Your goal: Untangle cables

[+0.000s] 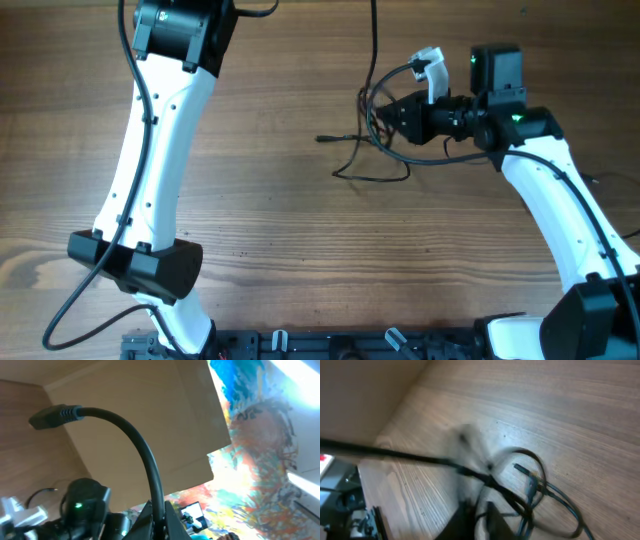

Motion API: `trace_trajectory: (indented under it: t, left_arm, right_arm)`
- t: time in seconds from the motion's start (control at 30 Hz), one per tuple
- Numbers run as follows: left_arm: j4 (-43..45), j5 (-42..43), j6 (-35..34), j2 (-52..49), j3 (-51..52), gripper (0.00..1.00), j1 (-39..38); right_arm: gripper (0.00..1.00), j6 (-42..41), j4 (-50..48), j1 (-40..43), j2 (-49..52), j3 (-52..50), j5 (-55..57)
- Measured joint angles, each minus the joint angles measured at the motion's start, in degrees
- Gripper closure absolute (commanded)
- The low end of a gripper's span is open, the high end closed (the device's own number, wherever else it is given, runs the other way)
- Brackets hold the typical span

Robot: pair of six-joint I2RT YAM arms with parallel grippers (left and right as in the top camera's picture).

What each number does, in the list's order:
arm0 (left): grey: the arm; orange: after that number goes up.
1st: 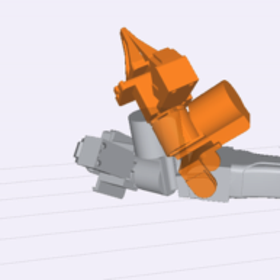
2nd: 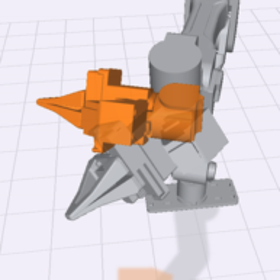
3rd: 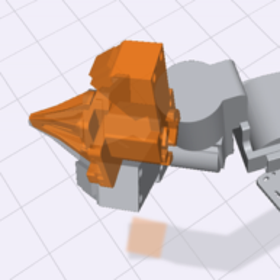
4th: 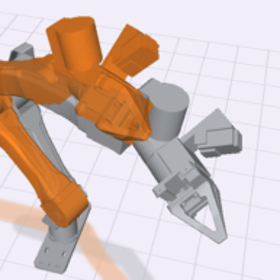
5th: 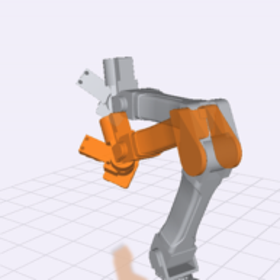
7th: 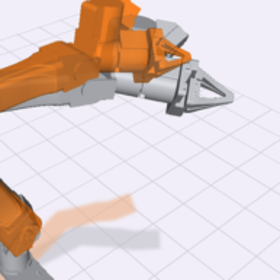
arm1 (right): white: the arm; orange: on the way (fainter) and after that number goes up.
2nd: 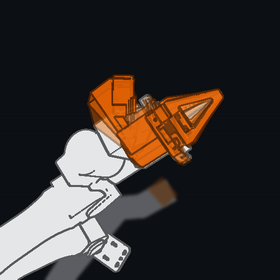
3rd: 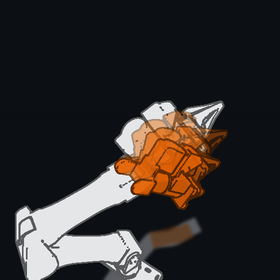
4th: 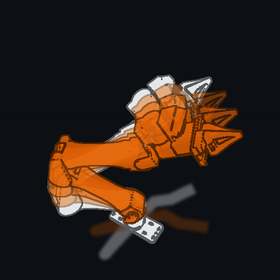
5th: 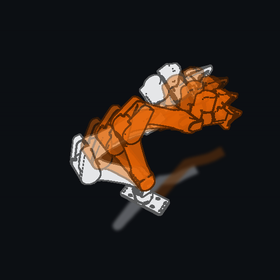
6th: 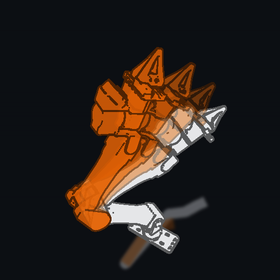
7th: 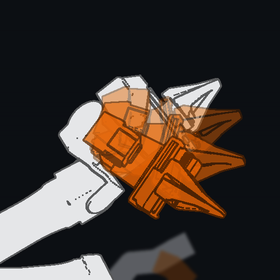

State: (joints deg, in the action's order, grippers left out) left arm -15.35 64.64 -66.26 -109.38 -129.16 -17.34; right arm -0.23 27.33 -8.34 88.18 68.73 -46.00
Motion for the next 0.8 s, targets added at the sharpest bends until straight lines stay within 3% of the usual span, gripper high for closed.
trace_trajectory:
  t: [0.07,0.2,0.37,0.53,0.63,0.8]
  left_arm:
    - [-5.86,-0.15,4.26,0.04,-0.09,0.96,0.0]
    - [-26.08,-6.23,17.75,0.22,-0.46,0.96,0.94]
    - [-47.89,-37.11,29.24,0.31,-0.39,0.96,3.74]
    - [-55.08,-61.96,32.15,0.31,-0.39,0.96,3.85]
    - [-58.12,-72.41,32.79,0.31,-0.39,0.96,4.02]
    - [-61.68,-82.68,33.05,0.31,-0.39,0.96,6.88]
  right_arm:
    - [0.96,-3.5,-2.03,0.72,-0.02,-0.02,1.51]
    - [0.96,-14.27,-1.57,6.67,-2.84,-0.02,10.71]
    - [0.96,-20.57,2.1,14.88,-14.62,-0.02,19.98]
    - [0.96,-23.23,4.35,23.67,-24.79,-0.02,20.28]
    - [0.96,-24.26,5.4,28.61,-27.85,-0.02,15.82]
    - [0.96,-24.85,8.48,31.67,-29.16,-0.02,7.02]
